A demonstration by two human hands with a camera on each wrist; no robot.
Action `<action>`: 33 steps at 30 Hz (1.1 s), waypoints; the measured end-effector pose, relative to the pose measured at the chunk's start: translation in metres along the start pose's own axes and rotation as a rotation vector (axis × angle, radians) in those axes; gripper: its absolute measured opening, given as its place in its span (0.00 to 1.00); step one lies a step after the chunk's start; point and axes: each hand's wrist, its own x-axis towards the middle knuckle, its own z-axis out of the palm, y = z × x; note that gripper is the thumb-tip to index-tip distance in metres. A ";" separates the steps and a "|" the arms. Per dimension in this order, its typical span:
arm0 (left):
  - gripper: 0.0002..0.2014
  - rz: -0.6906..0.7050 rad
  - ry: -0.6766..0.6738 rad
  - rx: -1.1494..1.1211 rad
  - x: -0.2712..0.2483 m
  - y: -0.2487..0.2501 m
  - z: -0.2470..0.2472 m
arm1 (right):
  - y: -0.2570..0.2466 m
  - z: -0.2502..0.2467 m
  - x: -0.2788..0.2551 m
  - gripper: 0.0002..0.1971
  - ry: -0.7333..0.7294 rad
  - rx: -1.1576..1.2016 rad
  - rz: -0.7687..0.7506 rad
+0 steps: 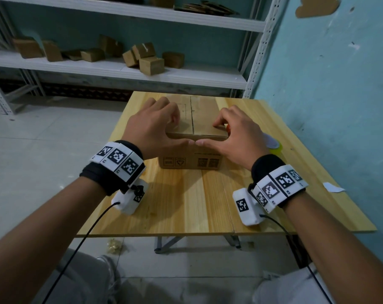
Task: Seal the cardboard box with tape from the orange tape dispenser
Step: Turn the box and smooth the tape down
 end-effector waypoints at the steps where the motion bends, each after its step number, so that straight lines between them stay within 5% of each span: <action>1: 0.26 -0.002 0.005 -0.006 0.000 0.000 0.000 | 0.000 0.000 0.000 0.32 0.000 0.006 0.002; 6: 0.25 -0.014 0.007 -0.012 0.001 0.002 -0.001 | -0.003 0.001 0.002 0.37 0.010 -0.006 0.016; 33: 0.31 -0.027 -0.068 -0.241 -0.003 -0.013 -0.010 | 0.024 -0.012 -0.003 0.19 -0.084 0.271 -0.028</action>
